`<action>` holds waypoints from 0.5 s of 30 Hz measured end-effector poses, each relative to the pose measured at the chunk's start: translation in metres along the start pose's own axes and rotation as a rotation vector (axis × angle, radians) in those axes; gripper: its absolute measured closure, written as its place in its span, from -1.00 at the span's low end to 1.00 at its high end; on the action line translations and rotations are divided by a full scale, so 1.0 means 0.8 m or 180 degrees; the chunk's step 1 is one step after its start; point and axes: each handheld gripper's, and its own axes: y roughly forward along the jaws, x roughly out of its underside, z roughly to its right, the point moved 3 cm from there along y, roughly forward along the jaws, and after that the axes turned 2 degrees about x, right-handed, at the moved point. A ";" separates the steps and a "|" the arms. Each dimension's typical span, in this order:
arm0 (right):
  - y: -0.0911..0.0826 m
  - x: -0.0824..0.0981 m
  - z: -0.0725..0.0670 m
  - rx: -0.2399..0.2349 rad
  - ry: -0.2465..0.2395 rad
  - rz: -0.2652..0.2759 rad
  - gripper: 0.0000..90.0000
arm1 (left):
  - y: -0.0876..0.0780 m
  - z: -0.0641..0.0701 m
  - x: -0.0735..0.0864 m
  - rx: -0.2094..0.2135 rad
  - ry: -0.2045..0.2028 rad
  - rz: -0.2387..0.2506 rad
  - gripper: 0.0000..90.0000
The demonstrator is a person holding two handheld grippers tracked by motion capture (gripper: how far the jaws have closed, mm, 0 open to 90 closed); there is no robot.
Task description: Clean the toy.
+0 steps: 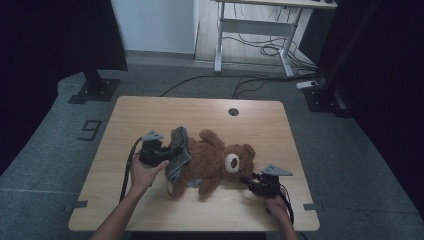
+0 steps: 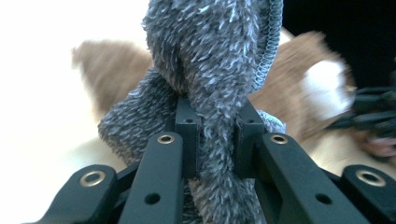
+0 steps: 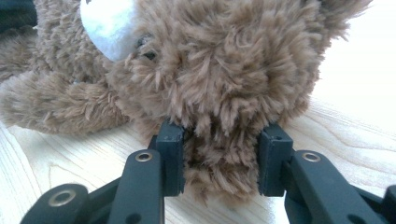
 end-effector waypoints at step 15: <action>-0.001 0.000 -0.001 0.0018 -0.0039 0.0008 0.32 | 0.094 0.017 -0.025 0.0023 0.0028 -0.0340 0.69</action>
